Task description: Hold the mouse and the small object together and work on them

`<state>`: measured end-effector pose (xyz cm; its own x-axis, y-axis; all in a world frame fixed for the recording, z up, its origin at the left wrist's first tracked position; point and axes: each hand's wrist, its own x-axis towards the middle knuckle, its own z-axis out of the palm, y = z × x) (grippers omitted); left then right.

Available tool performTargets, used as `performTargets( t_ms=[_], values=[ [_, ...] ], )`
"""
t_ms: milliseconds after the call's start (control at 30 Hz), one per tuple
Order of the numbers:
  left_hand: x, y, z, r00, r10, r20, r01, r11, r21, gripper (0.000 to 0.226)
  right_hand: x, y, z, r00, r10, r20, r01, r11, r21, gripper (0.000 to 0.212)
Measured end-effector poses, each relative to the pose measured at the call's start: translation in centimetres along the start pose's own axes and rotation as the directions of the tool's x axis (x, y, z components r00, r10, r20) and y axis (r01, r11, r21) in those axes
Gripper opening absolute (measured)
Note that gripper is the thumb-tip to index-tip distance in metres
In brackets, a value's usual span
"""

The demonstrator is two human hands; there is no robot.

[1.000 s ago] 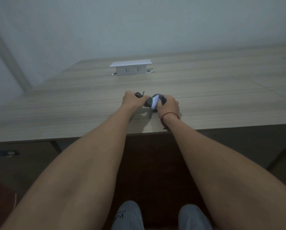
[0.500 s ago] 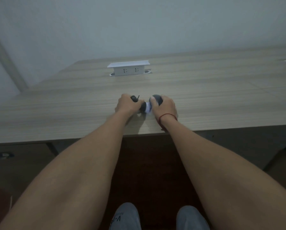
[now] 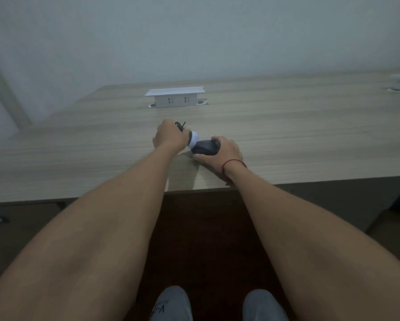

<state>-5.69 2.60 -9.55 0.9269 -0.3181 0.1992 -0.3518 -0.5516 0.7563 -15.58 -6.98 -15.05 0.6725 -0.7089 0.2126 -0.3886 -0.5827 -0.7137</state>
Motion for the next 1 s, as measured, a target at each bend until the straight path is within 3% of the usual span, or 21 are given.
performTargets(
  t_ms=[200, 367, 567, 767, 867, 1000],
  values=[
    [0.7, -0.8, -1.1, 0.989, 0.015, 0.144, -0.023, 0.998, 0.051, 0.041, 0.7, 0.2, -0.1, 1.000, -0.014, 0.016, 0.015, 1.000, -0.024, 0.071],
    [0.3, -1.9, -1.0, 0.981, -0.026, 0.192, 0.059, 0.985, -0.164, 0.042, 0.8, 0.4, 0.0, 0.999, -0.032, 0.022, 0.032, 0.999, -0.007, 0.072],
    [-0.2, -2.1, -0.7, 0.999, 0.014, -0.038, -0.028, 0.923, -0.384, 0.043, 1.0, 0.7, 0.4, 0.999, -0.035, 0.037, 0.035, 0.999, 0.003, 0.069],
    [-0.3, -1.0, -0.4, 0.984, 0.164, -0.064, -0.170, 0.980, -0.105, 0.033, 1.0, 0.6, 0.2, 0.997, -0.027, 0.073, 0.023, 0.999, 0.047, 0.071],
    [-0.2, -0.2, -0.8, 0.976, 0.181, -0.120, -0.201, 0.961, -0.190, 0.032, 1.2, 0.6, -0.2, 0.992, -0.026, 0.124, 0.017, 0.997, 0.072, 0.067],
    [-0.6, -0.5, -0.3, 0.977, 0.211, -0.001, -0.209, 0.966, -0.154, 0.033, 0.9, 0.6, -0.4, 0.997, 0.038, 0.064, -0.049, 0.983, 0.179, 0.070]
  ],
)
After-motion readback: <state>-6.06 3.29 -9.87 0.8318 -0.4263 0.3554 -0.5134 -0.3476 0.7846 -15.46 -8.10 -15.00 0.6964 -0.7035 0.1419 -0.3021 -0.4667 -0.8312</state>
